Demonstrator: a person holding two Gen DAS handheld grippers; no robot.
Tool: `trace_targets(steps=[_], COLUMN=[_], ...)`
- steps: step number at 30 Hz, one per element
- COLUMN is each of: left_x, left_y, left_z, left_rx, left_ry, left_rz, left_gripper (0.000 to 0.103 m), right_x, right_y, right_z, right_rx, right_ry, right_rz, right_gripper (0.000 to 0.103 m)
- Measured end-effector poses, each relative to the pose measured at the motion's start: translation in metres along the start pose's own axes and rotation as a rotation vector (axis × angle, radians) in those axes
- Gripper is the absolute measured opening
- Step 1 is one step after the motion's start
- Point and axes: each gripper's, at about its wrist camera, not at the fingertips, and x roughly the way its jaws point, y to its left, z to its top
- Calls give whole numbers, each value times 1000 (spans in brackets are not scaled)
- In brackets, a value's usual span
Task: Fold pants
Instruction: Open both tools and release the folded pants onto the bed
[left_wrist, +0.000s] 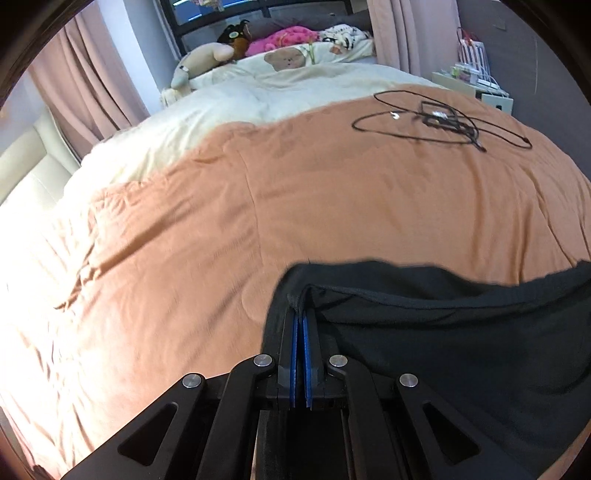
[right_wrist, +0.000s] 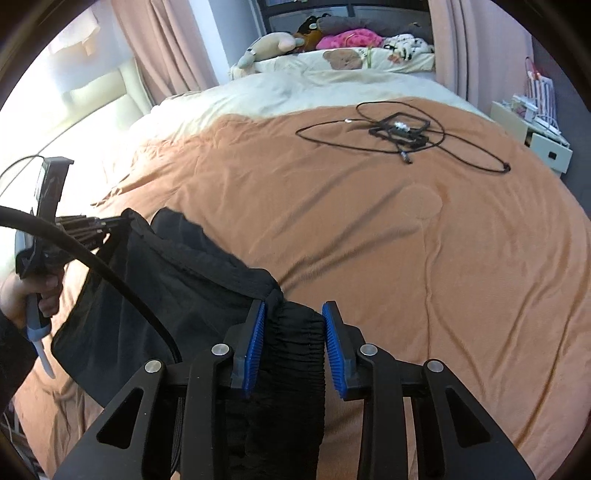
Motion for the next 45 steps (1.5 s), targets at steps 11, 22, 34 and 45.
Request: trace_targets(steps=[11,22,34,45], left_x=[33,-19,-88,-129], left_y=[-14,19,36,47], left_z=[21,-10,-72,-123], left_rx=[35,-27,-104,-199], left_ry=[78,56,84,94], left_rz=[51,44,5,-9], left_gripper=[24,61,61,61], right_x=[21,-23,-67,-87], right_y=[7,-5,-16,-29], right_z=[-7,-24,-64,-90], right_rx=[45,102,249,394], right_ry=[41,-21,21,5], right_rz=[-94,-59,24,103], right_gripper=[42,84,80,72])
